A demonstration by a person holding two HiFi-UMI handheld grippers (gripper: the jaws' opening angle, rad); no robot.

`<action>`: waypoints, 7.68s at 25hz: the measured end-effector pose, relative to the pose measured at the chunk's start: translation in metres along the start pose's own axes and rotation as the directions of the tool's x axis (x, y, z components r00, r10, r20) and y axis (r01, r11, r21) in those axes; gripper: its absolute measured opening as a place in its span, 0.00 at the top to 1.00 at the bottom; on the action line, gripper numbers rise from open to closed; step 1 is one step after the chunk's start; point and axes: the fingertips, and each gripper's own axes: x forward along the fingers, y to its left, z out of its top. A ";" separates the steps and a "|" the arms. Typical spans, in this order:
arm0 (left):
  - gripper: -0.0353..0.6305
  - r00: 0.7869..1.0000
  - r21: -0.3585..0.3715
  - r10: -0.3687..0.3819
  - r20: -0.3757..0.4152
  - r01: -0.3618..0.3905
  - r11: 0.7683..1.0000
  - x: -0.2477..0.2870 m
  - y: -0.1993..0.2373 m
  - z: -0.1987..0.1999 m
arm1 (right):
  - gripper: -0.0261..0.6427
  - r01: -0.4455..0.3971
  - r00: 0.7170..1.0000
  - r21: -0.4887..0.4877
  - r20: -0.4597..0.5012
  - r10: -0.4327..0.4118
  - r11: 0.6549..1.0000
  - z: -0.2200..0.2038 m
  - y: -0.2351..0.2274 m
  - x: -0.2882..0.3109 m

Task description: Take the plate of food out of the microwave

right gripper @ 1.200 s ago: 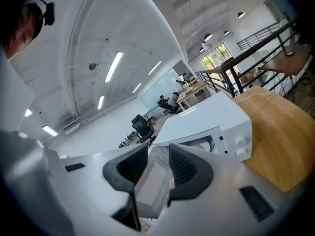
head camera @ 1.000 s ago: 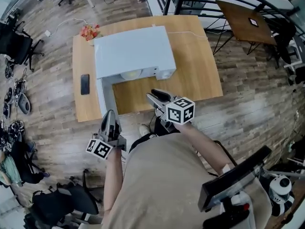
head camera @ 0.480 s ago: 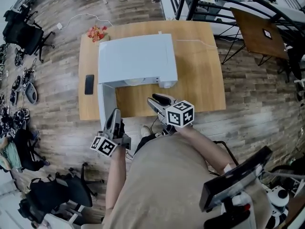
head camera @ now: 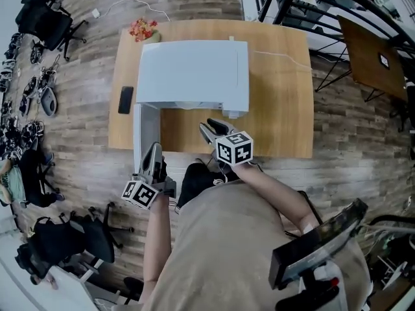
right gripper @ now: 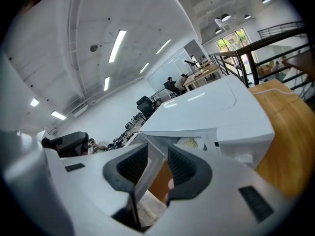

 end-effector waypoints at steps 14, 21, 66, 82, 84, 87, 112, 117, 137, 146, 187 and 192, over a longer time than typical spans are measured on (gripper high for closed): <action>0.94 0.997 0.069 -0.027 -0.078 0.033 0.997 0.004 0.038 0.027 | 0.77 0.286 0.949 0.423 0.003 -0.317 0.860 -0.080 -0.118 0.126; 0.94 0.994 0.039 -0.039 -0.104 0.043 0.998 -0.010 0.064 0.034 | 0.72 0.367 0.912 0.410 0.018 -0.409 0.835 -0.082 -0.141 0.170; 0.94 0.990 -0.002 -0.116 -0.083 0.116 0.993 -0.019 0.070 0.050 | 0.94 -0.153 0.988 0.760 0.111 0.106 0.632 -0.073 -0.007 0.055; 0.94 0.991 0.028 -0.126 -0.038 0.127 0.992 0.012 -0.002 0.015 | 0.94 -0.321 0.947 0.646 0.213 0.240 0.692 0.023 0.007 -0.084; 0.94 0.991 0.028 -0.128 -0.023 0.129 0.991 0.013 -0.014 0.003 | 0.94 -0.341 0.940 0.623 0.226 0.256 0.704 0.035 0.003 -0.107; 0.94 0.991 0.015 -0.130 -0.015 0.130 0.991 0.014 -0.020 -0.004 | 0.94 -0.364 0.931 0.590 0.246 0.269 0.721 0.054 0.004 -0.128; 0.94 0.979 -0.016 -0.197 -0.045 0.196 0.980 0.026 0.005 0.007 | 0.94 -0.343 0.907 0.515 0.398 0.135 0.785 0.081 -0.011 -0.191; 0.94 0.972 0.002 -0.218 -0.085 0.219 0.976 0.035 0.003 0.009 | 0.94 -0.341 0.902 0.531 0.416 0.112 0.775 0.079 -0.013 -0.188; 0.94 0.971 -0.037 -0.161 -0.176 0.157 0.987 0.033 0.012 -0.051 | 0.94 -0.178 0.977 0.571 0.198 0.076 0.801 0.000 -0.043 -0.148; 0.94 0.962 0.036 -0.083 -0.261 0.095 0.995 0.029 0.028 -0.090 | 0.94 -0.137 0.991 0.572 0.088 0.106 0.809 -0.039 -0.057 -0.114; 0.94 0.920 0.108 0.097 -0.379 -0.060 0.992 0.028 0.079 -0.116 | 0.93 0.247 0.944 0.520 -0.320 -0.081 0.818 -0.214 -0.180 0.080; 0.94 0.917 0.093 0.086 -0.390 -0.054 0.994 0.029 0.078 -0.118 | 0.34 0.239 0.923 0.280 -0.362 -0.129 0.930 -0.206 -0.167 0.094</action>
